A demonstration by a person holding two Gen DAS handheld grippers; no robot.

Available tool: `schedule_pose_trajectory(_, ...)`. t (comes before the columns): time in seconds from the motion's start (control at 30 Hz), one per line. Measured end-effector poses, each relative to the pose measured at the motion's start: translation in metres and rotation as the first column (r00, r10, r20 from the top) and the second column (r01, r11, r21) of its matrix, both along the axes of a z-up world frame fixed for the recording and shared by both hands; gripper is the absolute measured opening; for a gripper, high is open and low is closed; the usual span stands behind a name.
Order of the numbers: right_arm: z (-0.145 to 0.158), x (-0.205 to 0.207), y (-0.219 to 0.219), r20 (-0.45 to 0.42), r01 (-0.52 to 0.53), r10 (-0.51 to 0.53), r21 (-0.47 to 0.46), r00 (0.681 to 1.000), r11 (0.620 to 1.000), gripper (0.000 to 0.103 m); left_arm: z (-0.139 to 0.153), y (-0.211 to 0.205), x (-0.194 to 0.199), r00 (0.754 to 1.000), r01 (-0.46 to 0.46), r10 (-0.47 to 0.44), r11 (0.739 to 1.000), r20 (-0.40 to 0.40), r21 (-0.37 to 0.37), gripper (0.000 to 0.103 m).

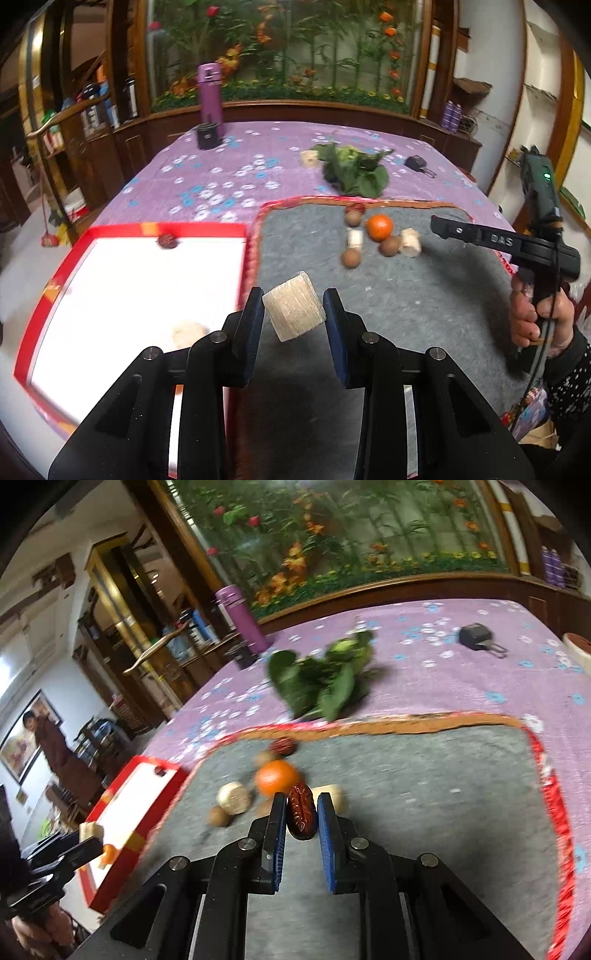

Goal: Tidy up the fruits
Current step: 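Carry the date and block over the white tray and release both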

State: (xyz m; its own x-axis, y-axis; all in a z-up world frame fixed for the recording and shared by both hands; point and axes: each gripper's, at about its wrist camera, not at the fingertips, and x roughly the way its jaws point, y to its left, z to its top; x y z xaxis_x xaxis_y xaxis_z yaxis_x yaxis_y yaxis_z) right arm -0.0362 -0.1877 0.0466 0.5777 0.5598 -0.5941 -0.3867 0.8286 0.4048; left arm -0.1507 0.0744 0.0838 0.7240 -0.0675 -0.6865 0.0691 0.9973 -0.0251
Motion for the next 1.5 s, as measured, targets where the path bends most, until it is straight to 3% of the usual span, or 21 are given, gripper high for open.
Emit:
schedule_pose_trajectory(0.17,0.011,-0.015,0.053,0.017,-0.126,0.126,-0.006,0.992,0.992,0.016,0.002,0.040,-0.015,0.995,-0.095,0.095,0.995,0.024,0.001,0.032)
schedule_pose_trajectory(0.4,0.016,-0.023,0.153,-0.033,-0.322,0.324,0.060,0.945,0.945,0.016,-0.006,0.097,-0.033,0.974,-0.226,0.226,0.974,0.010,0.007,0.032)
schedule_pose_trajectory(0.57,0.007,-0.026,0.212,-0.065,-0.394,0.399,0.085,0.915,0.915,0.016,-0.012,0.116,-0.038,0.968,-0.250,0.250,0.968,0.006,0.012,0.032)
schedule_pose_trajectory(0.73,-0.004,-0.030,0.252,-0.074,-0.428,0.431,0.047,0.899,0.902,0.016,-0.023,0.125,-0.033,0.968,-0.251,0.251,0.968,-0.013,0.008,0.032)
schedule_pose_trajectory(1.13,-0.019,-0.023,0.291,-0.116,-0.460,0.456,-0.009,0.883,0.888,0.016,-0.038,0.144,-0.006,0.949,-0.303,0.306,0.952,-0.072,0.048,0.032)
schedule_pose_trajectory(1.27,-0.022,-0.008,0.292,-0.188,-0.463,0.466,0.061,0.865,0.884,0.022,-0.041,0.146,0.000,0.937,-0.326,0.331,0.943,-0.107,0.064,0.033)
schedule_pose_trajectory(1.33,-0.020,0.000,0.281,-0.191,-0.453,0.469,0.122,0.862,0.883,0.036,-0.040,0.144,-0.001,0.938,-0.324,0.330,0.944,-0.110,0.065,0.034)
schedule_pose_trajectory(1.5,-0.008,0.019,0.230,-0.168,-0.357,0.401,0.240,0.901,0.903,0.039,-0.024,0.130,-0.007,0.946,-0.313,0.320,0.945,-0.061,0.099,0.035)
